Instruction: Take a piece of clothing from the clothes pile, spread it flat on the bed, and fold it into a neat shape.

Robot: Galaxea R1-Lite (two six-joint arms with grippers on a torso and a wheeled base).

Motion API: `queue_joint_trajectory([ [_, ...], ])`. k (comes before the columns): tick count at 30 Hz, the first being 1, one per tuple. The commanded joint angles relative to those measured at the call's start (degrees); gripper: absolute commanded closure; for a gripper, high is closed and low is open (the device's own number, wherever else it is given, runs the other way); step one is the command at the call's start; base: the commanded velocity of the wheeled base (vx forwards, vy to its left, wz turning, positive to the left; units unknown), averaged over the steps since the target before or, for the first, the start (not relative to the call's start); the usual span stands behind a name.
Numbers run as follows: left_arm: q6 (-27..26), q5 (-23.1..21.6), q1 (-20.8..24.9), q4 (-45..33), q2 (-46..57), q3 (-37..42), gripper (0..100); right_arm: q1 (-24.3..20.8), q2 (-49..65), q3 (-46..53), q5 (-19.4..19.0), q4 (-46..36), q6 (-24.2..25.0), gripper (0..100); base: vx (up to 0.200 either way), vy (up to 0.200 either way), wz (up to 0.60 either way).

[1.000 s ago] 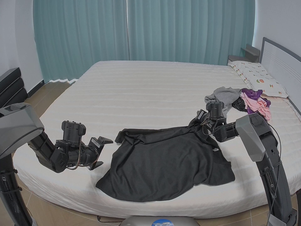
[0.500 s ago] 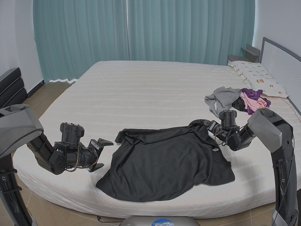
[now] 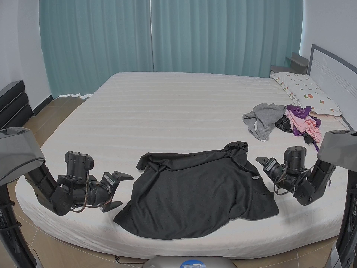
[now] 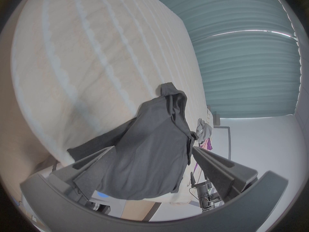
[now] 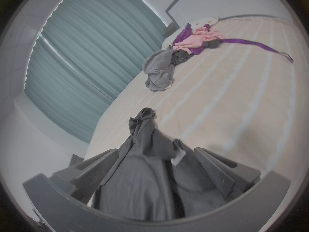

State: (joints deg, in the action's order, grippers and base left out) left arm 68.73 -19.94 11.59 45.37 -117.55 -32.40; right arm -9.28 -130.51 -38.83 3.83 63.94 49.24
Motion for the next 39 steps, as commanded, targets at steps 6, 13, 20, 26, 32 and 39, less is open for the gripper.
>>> queue_joint_trajectory([
  [6, 2.81, -3.87, 0.98, 4.46, 7.16, 11.22, 0, 2.69, 7.38, 22.48, -8.22, 18.59, 9.74, 0, 0.000, 0.000, 0.00],
  [13, 2.90, -3.79, 1.15, 4.55, 6.81, 10.96, 0, 3.74, 6.85, 23.18, -9.45, 18.68, 10.62, 0, 0.000, -0.143, 0.00],
  [20, 2.64, -3.17, 1.15, 4.46, 6.55, 10.78, 0, 3.65, 3.86, 22.83, -9.45, 18.94, 10.44, 0, 0.000, -0.200, 0.00],
  [26, 2.02, -3.08, 1.15, 4.55, 6.55, 11.40, 0, 3.92, 2.98, 23.27, -9.80, 20.61, 10.26, 0, 0.000, -0.100, 0.00],
  [32, 2.02, -1.94, 1.06, 4.55, 6.90, 11.40, 0, 3.04, 1.49, 23.53, -9.80, 20.87, 10.26, 0, 0.000, 0.000, 0.00],
  [39, 1.32, 6.58, 0.71, 4.55, 5.23, 13.59, 0, 2.77, -0.09, 24.24, -9.98, 23.51, 10.09, 0, 0.000, 0.000, 0.00],
])
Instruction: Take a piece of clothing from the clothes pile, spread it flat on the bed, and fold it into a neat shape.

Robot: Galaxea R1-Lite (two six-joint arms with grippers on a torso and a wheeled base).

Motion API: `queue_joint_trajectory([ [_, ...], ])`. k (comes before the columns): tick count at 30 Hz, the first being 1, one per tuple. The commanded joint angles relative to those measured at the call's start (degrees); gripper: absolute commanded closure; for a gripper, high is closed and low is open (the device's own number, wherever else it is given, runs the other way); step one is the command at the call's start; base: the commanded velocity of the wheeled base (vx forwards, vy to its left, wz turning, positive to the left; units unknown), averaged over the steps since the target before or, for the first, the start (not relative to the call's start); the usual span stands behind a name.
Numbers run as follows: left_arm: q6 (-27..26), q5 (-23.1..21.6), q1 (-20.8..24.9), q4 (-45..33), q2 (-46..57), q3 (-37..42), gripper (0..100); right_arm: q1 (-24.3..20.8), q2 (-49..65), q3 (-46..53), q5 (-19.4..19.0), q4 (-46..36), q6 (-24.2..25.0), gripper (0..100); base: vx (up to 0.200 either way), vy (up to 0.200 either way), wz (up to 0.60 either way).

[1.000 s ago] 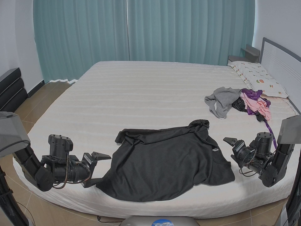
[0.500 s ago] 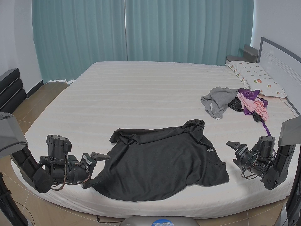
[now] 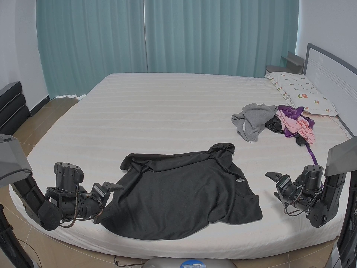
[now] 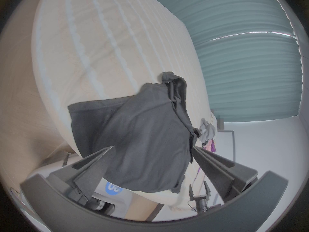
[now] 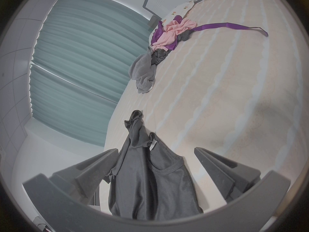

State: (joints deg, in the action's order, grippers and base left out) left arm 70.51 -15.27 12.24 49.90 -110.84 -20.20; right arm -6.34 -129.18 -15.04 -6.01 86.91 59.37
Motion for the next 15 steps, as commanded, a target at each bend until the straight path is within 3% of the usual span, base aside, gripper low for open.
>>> queue_joint_trajectory([
  [1, -0.46, 2.71, 0.15, 0.11, -1.49, 1.83, 0, -0.34, -1.69, 0.45, -0.23, 0.54, -0.04, 0, 0.000, 0.000, 0.00],
  [5, -0.37, 3.94, 0.15, 0.73, -1.58, 3.59, 0, -1.75, -2.39, 1.07, -0.14, 0.72, -0.13, 0, 0.000, 0.000, 0.00],
  [10, -0.46, 4.73, 0.15, 1.43, -1.75, 4.29, 0, -2.89, -3.18, 1.86, -0.14, 0.72, -0.39, 0, -0.200, 0.000, 0.00],
  [15, -1.25, 10.53, 0.07, 1.87, -5.97, 2.36, 0, -3.07, -4.50, 1.33, -0.14, 0.90, -1.18, 0, -0.160, 0.000, 0.00],
])
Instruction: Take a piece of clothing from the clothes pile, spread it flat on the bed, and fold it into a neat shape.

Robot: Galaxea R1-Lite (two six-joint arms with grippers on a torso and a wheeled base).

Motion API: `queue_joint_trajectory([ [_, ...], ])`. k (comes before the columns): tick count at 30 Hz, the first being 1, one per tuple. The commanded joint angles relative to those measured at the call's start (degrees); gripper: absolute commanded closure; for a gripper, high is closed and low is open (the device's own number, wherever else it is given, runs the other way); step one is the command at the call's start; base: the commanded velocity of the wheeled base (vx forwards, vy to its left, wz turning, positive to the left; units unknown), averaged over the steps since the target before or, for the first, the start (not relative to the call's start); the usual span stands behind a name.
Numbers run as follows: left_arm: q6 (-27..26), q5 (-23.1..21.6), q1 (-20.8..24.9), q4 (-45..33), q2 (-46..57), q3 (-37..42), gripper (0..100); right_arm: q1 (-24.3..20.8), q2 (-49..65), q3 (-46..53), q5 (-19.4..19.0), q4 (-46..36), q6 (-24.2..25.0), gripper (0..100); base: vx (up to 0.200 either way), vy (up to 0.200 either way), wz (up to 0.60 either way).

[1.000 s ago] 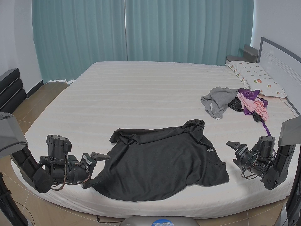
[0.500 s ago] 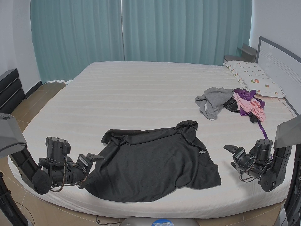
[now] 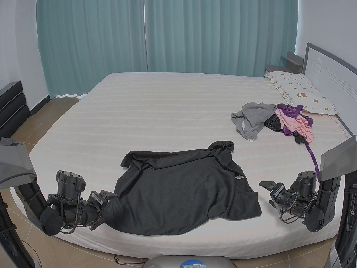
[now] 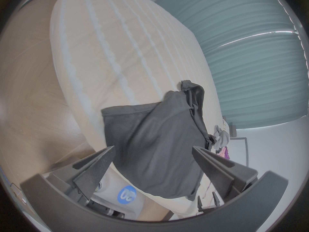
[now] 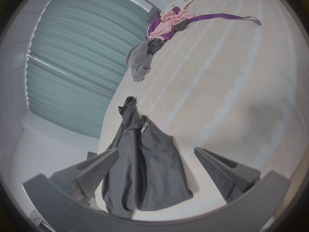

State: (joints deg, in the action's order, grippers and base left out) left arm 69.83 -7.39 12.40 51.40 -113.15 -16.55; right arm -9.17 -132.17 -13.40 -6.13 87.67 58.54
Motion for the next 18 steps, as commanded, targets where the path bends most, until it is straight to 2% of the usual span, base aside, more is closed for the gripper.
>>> queue_joint_trajectory([
  [1, -1.01, 3.78, -0.01, 0.37, -4.27, -1.64, 0, -0.15, -1.51, -0.40, -0.02, 0.04, -0.36, 0, 0.000, 0.000, 0.00],
  [9, -3.03, 8.44, 0.70, 0.37, -7.96, -3.22, 0, -0.15, -2.30, -0.67, -0.02, 0.30, -0.36, 0, 0.000, 0.000, 0.00],
  [12, -3.73, 12.40, 0.70, 0.46, -11.30, -6.12, 0, -0.15, -2.57, -0.58, -0.28, 1.62, -0.36, 0, 0.000, 0.000, 0.00],
  [15, -6.90, 14.68, 0.61, 0.46, -14.29, -8.32, 0, -0.24, -2.74, -0.58, -0.46, 1.89, -0.36, 0, 0.000, 0.000, 0.00],
  [18, -7.78, 17.49, 0.26, 0.55, -16.22, -10.08, 0, -0.32, -2.74, -0.58, -0.46, 1.89, -0.36, 0, 0.000, 0.000, 0.00],
])
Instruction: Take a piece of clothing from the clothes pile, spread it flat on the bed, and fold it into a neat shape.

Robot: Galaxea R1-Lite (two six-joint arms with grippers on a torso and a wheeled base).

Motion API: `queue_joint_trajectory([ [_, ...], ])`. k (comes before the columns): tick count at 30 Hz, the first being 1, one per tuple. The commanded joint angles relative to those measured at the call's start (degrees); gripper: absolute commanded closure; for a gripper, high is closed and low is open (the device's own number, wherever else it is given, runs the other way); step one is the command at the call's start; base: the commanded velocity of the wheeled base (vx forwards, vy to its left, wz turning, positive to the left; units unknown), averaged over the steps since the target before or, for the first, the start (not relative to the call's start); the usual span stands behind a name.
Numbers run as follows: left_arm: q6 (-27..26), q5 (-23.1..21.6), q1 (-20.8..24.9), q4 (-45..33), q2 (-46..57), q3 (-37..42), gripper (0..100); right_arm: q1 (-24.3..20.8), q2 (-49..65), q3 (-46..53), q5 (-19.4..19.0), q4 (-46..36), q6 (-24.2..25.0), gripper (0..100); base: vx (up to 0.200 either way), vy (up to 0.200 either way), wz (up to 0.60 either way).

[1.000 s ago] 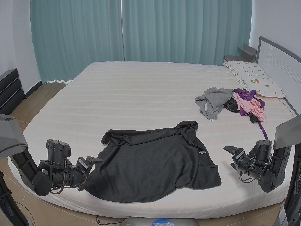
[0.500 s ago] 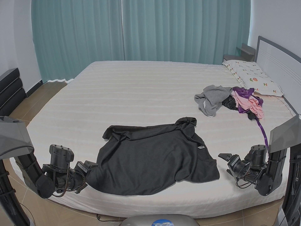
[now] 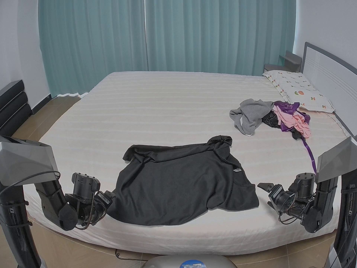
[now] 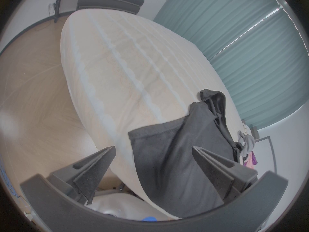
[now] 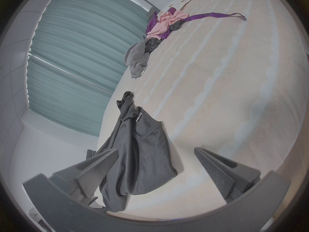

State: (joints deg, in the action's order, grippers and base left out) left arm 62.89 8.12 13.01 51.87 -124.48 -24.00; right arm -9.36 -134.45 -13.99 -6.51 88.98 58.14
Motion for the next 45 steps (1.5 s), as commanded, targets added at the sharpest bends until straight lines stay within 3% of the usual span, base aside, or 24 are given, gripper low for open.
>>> queue_joint_trajectory([
  [1, -0.93, 2.52, -0.35, 0.07, -5.51, -3.07, 0, -0.13, -0.46, 0.02, -0.08, 0.67, 0.05, 0, 0.000, 0.000, 0.00],
  [5, -0.93, 3.13, -0.26, 0.16, -5.78, -3.59, 0, -0.13, -0.37, -0.07, -0.70, 0.67, -0.04, 0, 0.000, 0.000, 0.00],
  [6, -0.84, 3.13, -0.35, 0.16, -5.78, -3.59, 100, -0.22, -0.37, -0.07, -0.87, 0.67, -0.04, 0, 0.000, 0.000, 0.00],
  [26, -0.49, 3.22, -0.53, -0.37, 2.31, 1.06, 100, -5.32, -5.82, -4.29, -0.87, 0.32, -8.74, 0, 0.000, 0.000, 0.00],
  [27, -0.40, 3.13, -0.53, -0.28, 2.22, 1.15, 100, -5.49, -6.09, -5.08, -0.87, 0.05, -9.18, 100, 0.000, 0.000, 0.00],
  [37, 2.24, 2.87, -1.93, 0.25, 2.40, 0.01, 100, -5.23, -0.55, -12.02, -0.43, -1.35, -9.45, 100, 0.000, 0.000, 0.00],
  [44, 4.70, 2.78, -3.34, 4.64, 2.13, 0.10, 100, -3.65, 4.72, -25.56, -0.26, -14.36, -10.24, 100, 0.000, 0.000, 0.00],
  [45, 4.70, 2.69, -3.34, 4.91, 1.52, 0.10, 100, -3.47, 4.28, -31.62, 0.09, -19.72, -10.06, 100, 0.000, 0.000, 0.00],
])
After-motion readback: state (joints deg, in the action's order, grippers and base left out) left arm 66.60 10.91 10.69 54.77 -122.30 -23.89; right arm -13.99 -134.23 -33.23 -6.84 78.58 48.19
